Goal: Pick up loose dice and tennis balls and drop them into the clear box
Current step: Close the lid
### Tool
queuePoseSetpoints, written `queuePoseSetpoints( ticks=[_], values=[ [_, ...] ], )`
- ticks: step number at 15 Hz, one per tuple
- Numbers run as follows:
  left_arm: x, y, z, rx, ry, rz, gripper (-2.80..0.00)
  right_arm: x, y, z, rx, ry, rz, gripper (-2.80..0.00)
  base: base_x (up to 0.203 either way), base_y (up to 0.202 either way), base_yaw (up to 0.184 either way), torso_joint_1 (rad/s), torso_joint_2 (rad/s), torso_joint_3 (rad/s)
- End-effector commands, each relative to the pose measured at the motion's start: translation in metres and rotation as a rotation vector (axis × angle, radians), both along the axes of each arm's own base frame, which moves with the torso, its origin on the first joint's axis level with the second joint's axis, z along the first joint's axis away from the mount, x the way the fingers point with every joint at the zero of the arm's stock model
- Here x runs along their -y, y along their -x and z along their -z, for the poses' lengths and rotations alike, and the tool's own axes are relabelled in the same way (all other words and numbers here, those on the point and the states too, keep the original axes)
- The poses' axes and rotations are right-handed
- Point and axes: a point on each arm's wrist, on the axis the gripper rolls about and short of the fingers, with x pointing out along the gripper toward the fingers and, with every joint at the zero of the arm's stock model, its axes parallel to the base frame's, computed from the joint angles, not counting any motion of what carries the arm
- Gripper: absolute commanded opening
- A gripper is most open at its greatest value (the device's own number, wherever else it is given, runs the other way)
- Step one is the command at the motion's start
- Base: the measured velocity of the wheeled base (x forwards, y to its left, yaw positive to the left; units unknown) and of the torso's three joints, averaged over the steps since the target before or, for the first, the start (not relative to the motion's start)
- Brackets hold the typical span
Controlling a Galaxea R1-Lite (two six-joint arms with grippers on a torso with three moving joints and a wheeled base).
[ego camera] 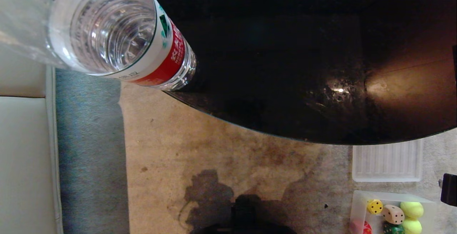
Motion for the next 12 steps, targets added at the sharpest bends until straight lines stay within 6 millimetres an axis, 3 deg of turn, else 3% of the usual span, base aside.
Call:
queuePoseSetpoints(
  ticks=[1, 3, 12],
  values=[
    [0.0000, 0.0000, 0.0000, 0.000, 0.001, 0.000, -2.80, 0.0000, 0.0008, -0.0006, 0.006, 0.002, 0.003, -2.80, 0.000, 0.000, 0.000, 0.000, 0.00, 0.000],
    [0.0000, 0.0000, 0.0000, 0.000, 0.002, 0.000, -2.80, 0.0000, 0.0006, -0.0004, 0.004, 0.002, 0.003, -2.80, -0.058, 0.000, -0.001, 0.006, 0.00, 0.001],
    [0.0000, 0.0000, 0.0000, 0.000, 0.000, 0.000, -2.80, -0.0002, 0.0001, -0.0001, 0.009, 0.000, -0.002, -2.80, -0.166, 0.000, -0.001, 0.003, 0.00, 0.003]
  ],
)
